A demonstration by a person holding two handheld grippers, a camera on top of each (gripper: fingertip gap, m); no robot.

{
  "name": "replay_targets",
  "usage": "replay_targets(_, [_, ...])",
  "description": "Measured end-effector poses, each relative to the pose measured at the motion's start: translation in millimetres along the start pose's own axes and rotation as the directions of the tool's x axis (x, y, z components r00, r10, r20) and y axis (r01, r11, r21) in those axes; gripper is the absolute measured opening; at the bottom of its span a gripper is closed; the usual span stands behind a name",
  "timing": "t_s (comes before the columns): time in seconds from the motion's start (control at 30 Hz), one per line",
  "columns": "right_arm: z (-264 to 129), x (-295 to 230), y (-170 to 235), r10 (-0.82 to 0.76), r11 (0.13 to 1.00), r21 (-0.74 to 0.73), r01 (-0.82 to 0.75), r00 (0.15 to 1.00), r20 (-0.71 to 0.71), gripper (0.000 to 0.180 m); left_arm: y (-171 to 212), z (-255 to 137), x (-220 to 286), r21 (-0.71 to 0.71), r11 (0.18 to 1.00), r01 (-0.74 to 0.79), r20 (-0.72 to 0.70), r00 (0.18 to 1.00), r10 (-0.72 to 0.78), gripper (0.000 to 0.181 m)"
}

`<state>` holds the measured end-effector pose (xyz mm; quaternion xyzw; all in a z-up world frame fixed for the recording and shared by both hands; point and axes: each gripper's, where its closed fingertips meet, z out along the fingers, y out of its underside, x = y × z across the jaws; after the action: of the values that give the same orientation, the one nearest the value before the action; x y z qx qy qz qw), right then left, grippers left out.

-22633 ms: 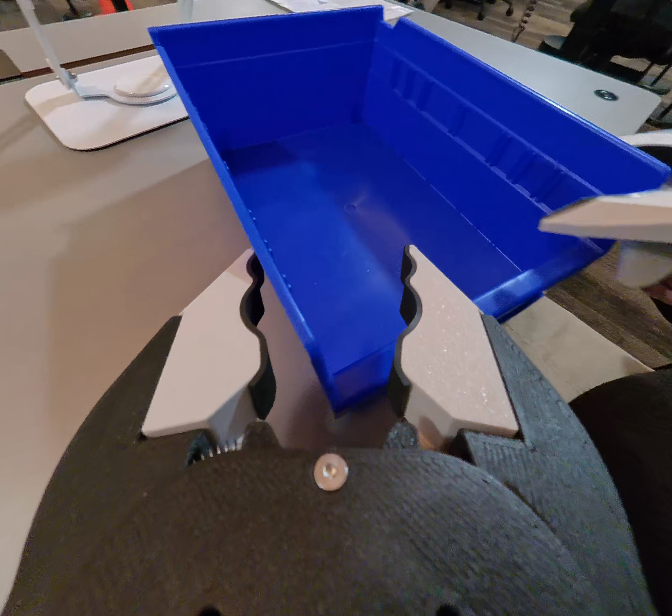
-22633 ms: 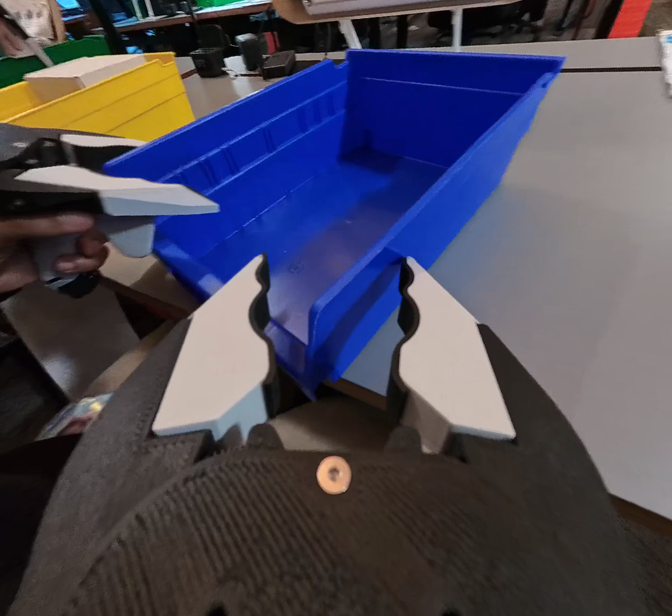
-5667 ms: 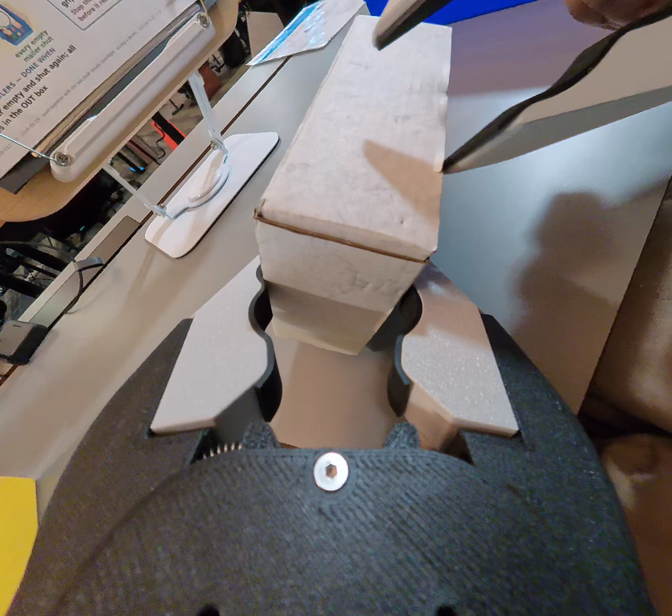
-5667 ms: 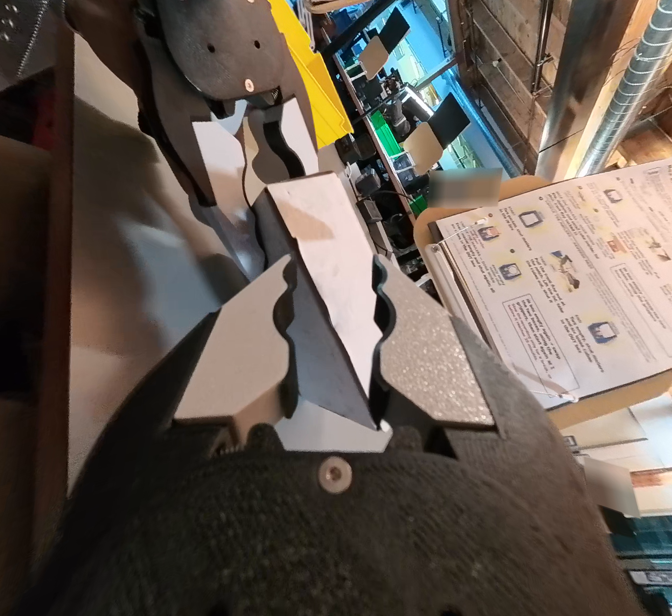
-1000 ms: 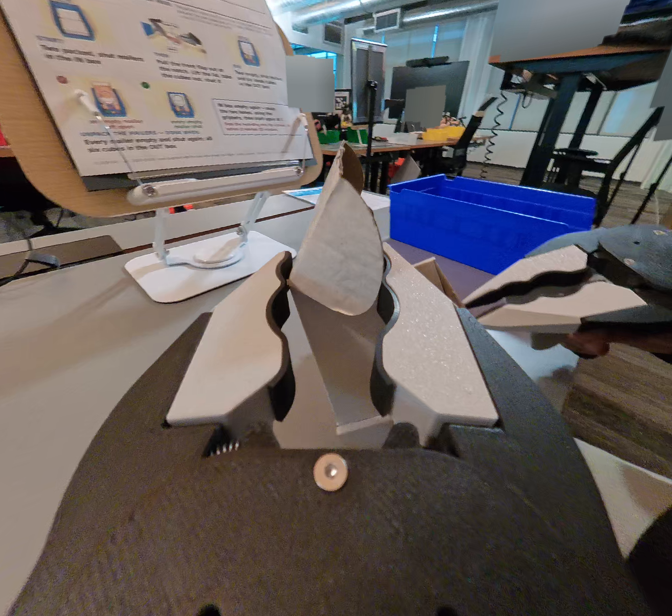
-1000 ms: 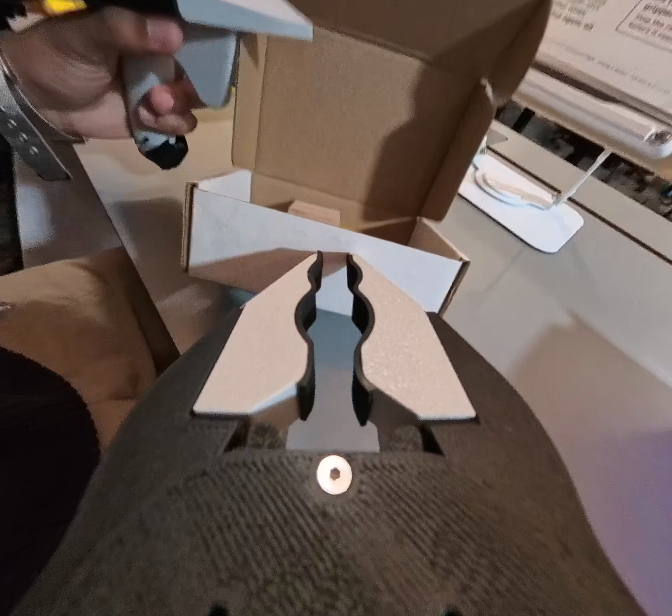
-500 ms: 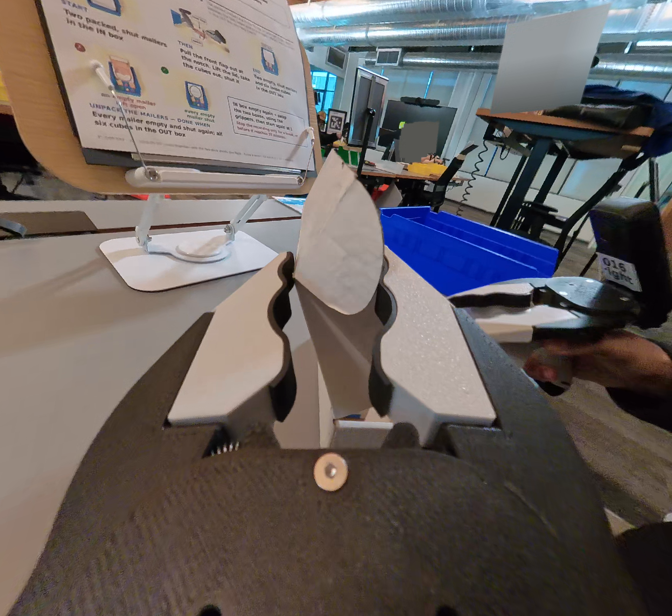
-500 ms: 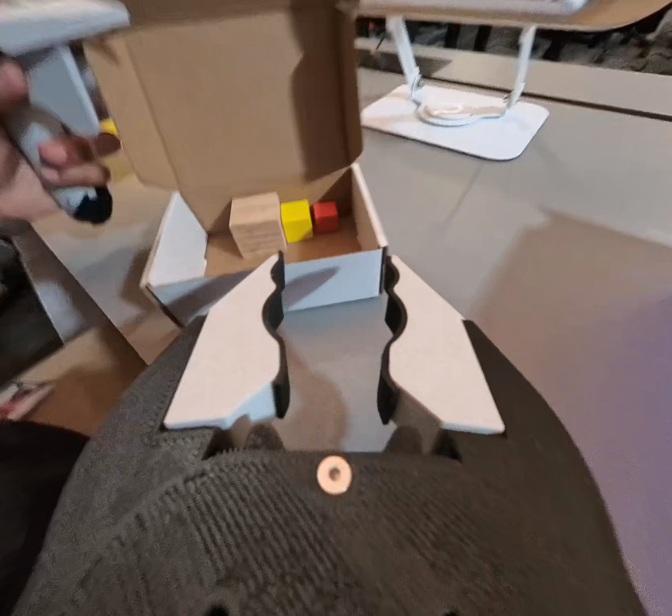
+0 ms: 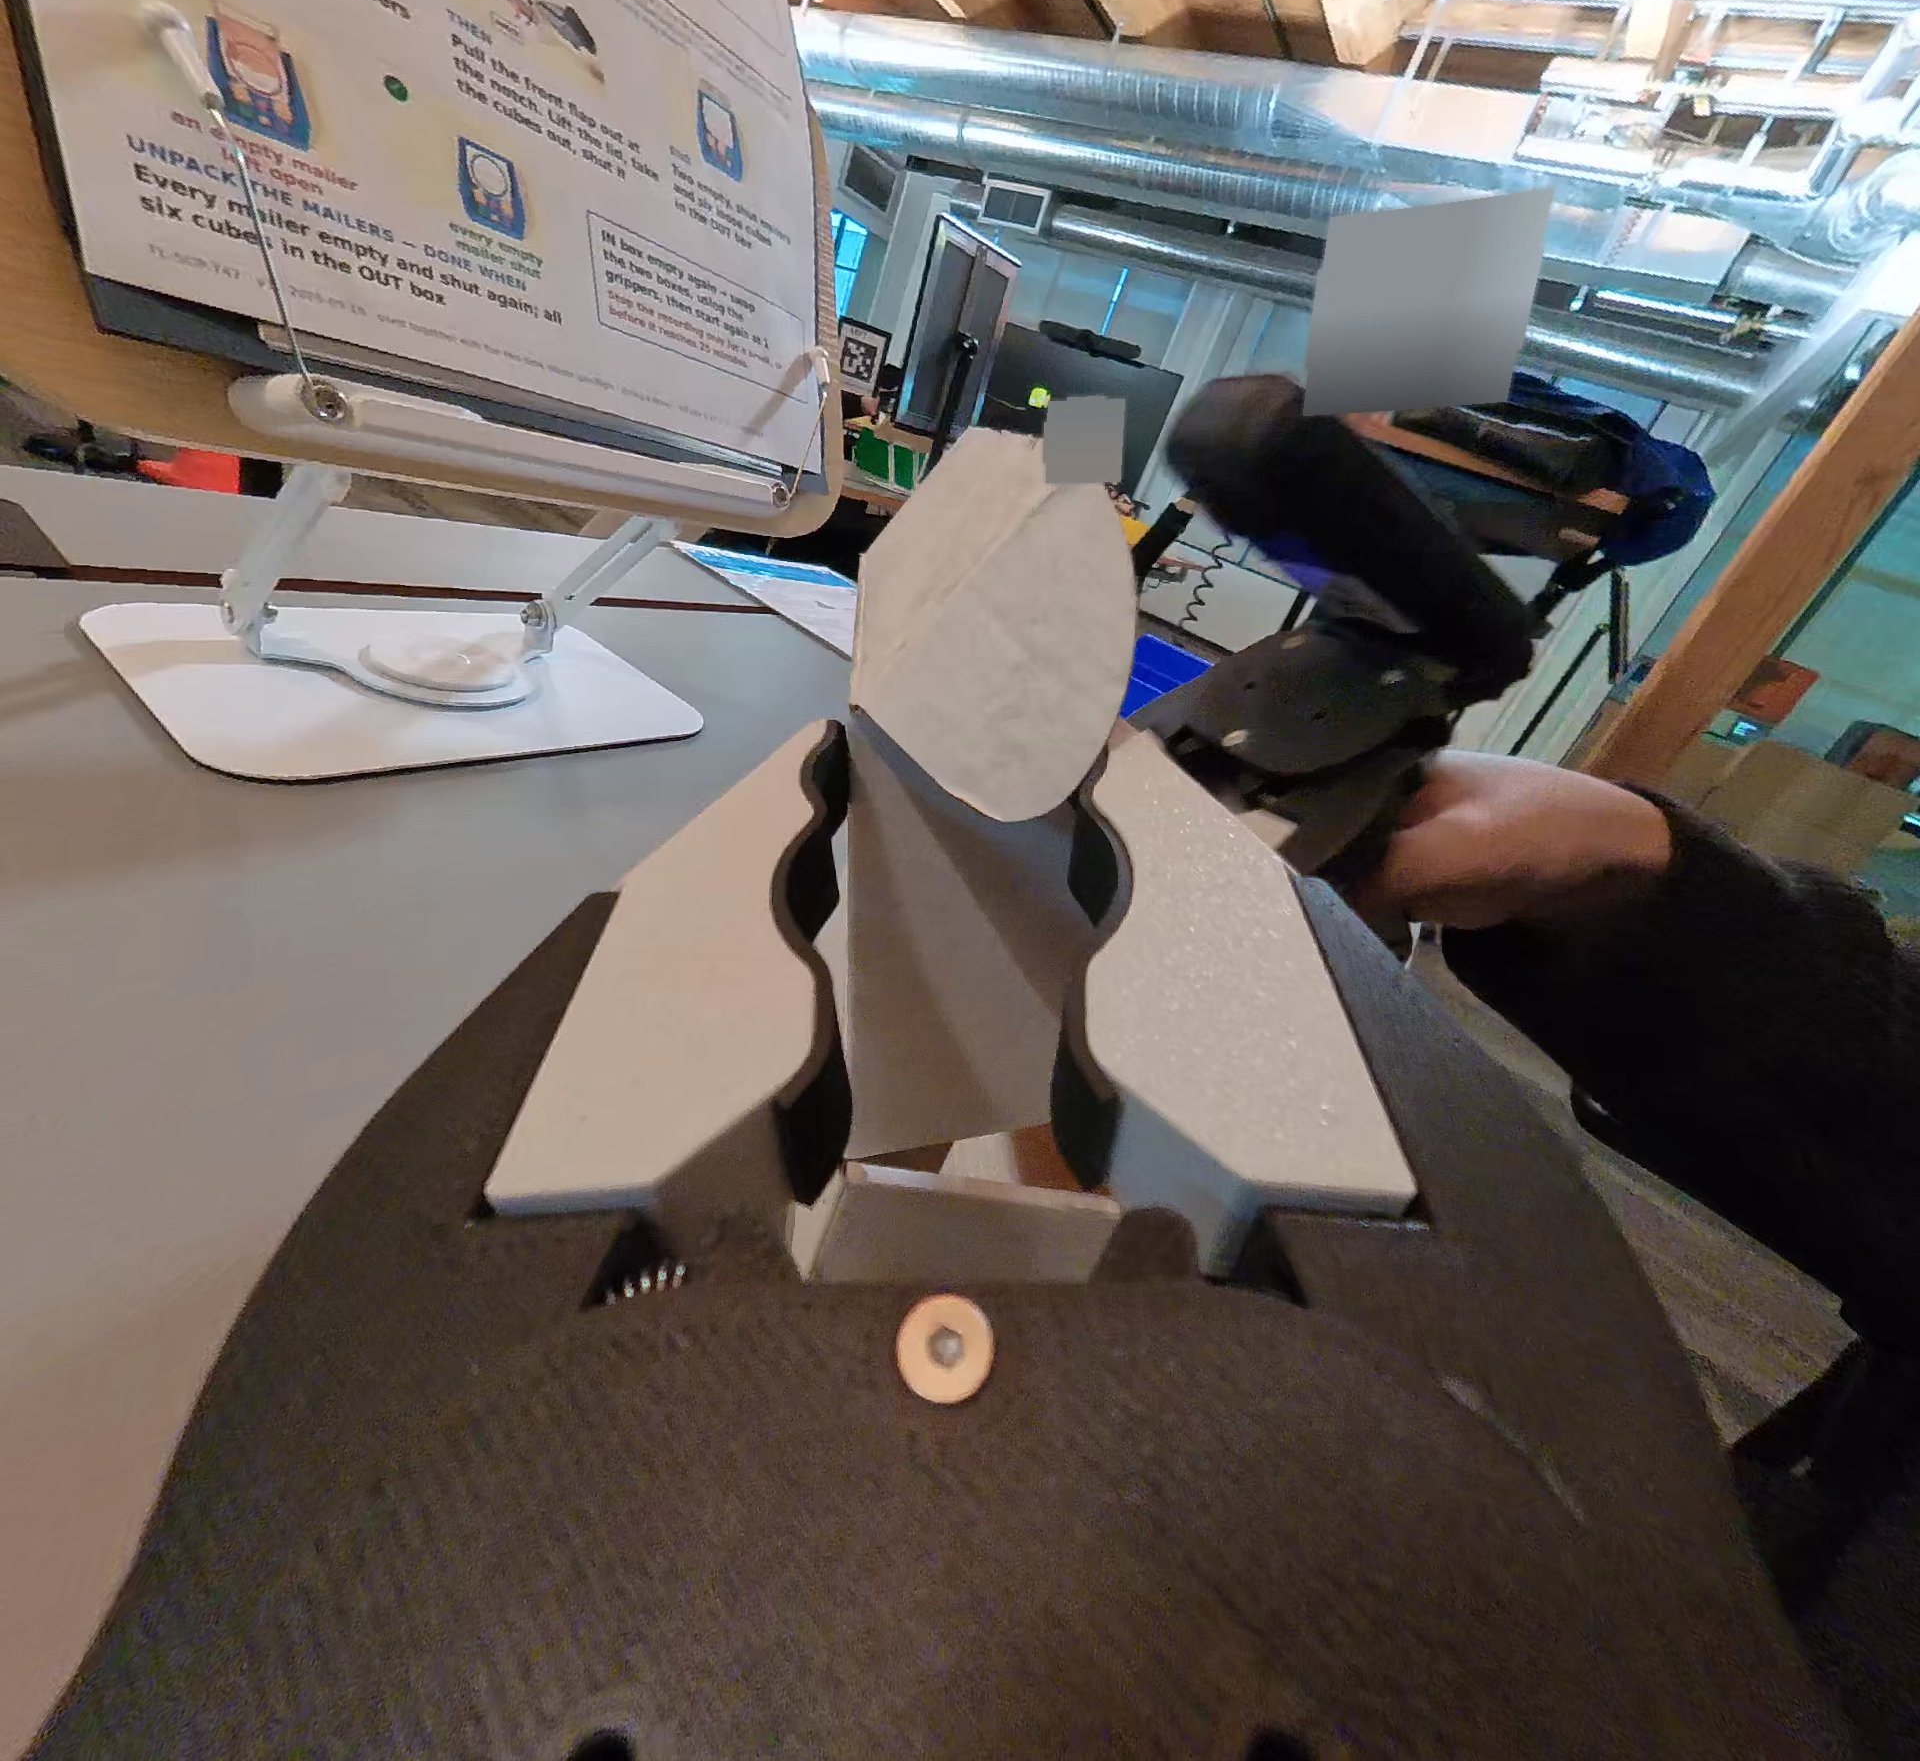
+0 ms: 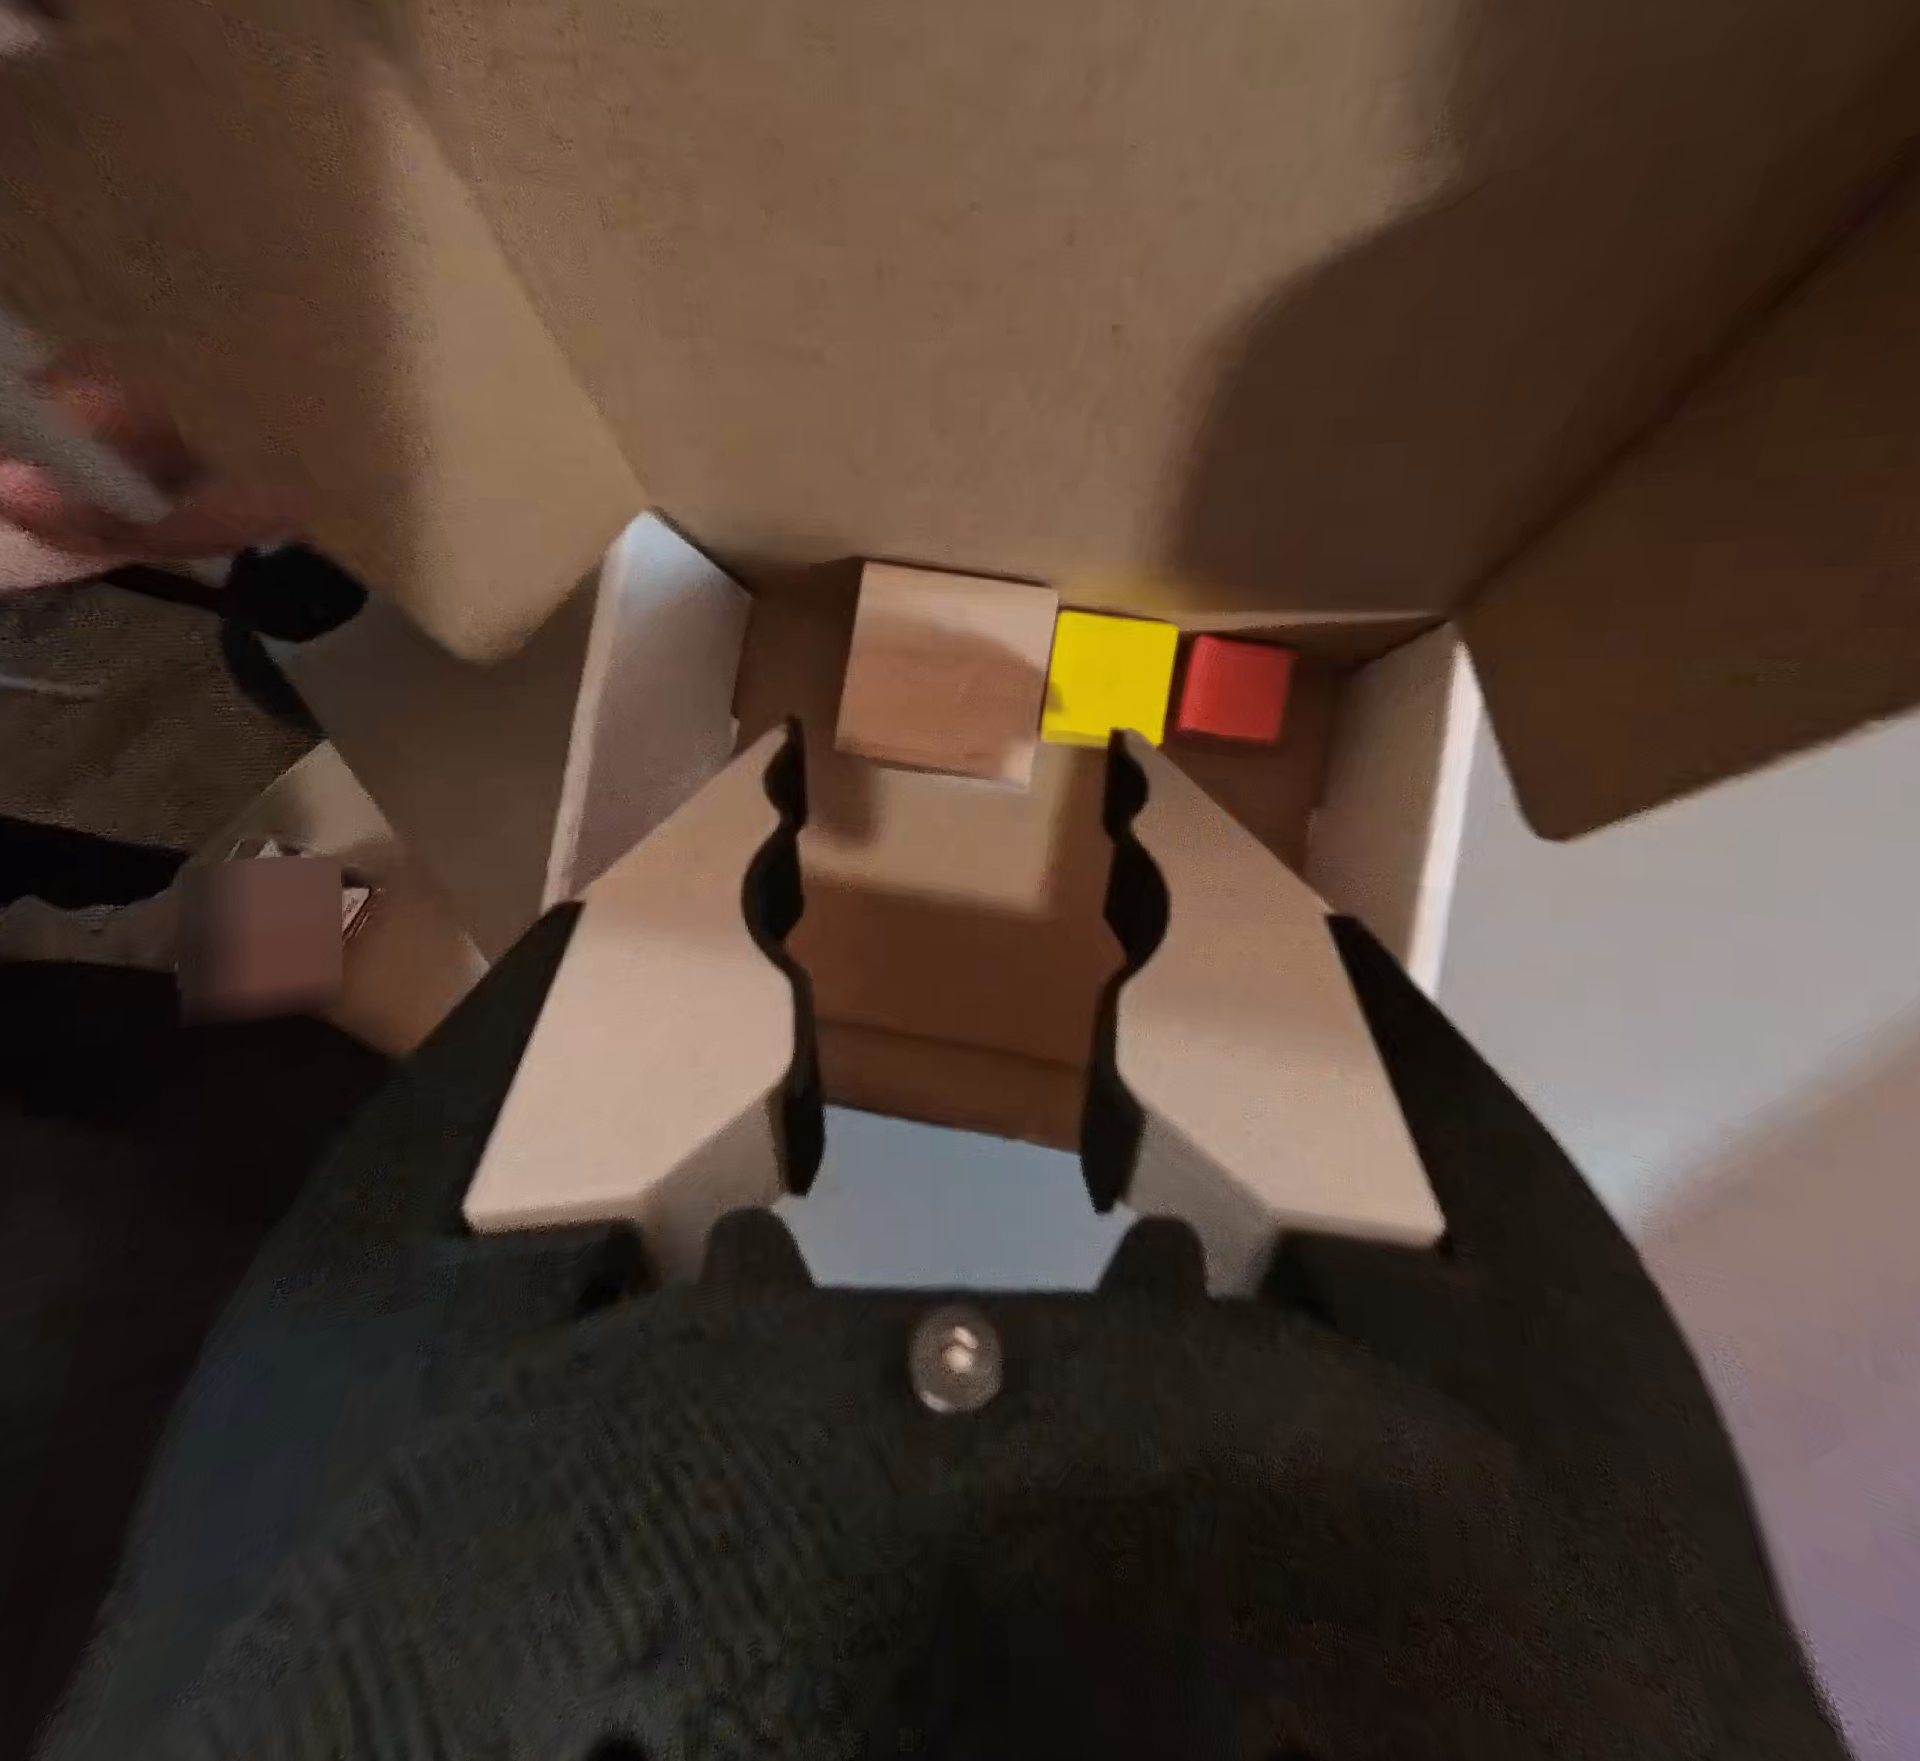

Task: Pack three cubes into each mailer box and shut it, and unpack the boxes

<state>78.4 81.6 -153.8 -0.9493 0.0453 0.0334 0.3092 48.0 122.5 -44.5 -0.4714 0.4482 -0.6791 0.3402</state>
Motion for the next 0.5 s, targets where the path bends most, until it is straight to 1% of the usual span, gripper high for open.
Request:
replay_targets(0.03, [5,0,1,0.013,1.000,-0.011,-0.014,1.000,-0.011,0.054,0,0,2,0.002,1.000,0.002,-0.013,1.000,-0.002,0.041])
replay_targets(0.13, [13,5,0,-0.024,1.000,-0.014,0.023,0.997,-0.072,0.060,0,-1,3,0.007,1.000,0.022,-0.036,0.999,-0.022,0.041])
replay_targets(0.17, [14,4,1,-0.034,0.999,-0.023,0.033,0.997,-0.072,0.059,0,-1,1,0.009,1.000,0.028,-0.033,0.999,-0.027,0.041])
replay_targets(0.3, [11,-2,-5,-0.030,0.999,0.026,0.030,0.999,-0.025,0.041,0,-2,-6,0.007,0.999,0.037,-0.015,0.999,-0.037,0.040])
replay_targets(0.4, [-8,4,-12,-0.007,0.995,0.096,0.008,1.000,-0.010,0.041,0,-2,-6,0.010,0.999,0.039,-0.018,0.999,-0.039,0.040])
replay_targets(0.5, [-47,8,-20,0.062,0.976,0.207,-0.073,0.996,0.058,0.041,0,-1,-2,0.007,1.000,0.012,-0.028,1.000,-0.011,0.040])
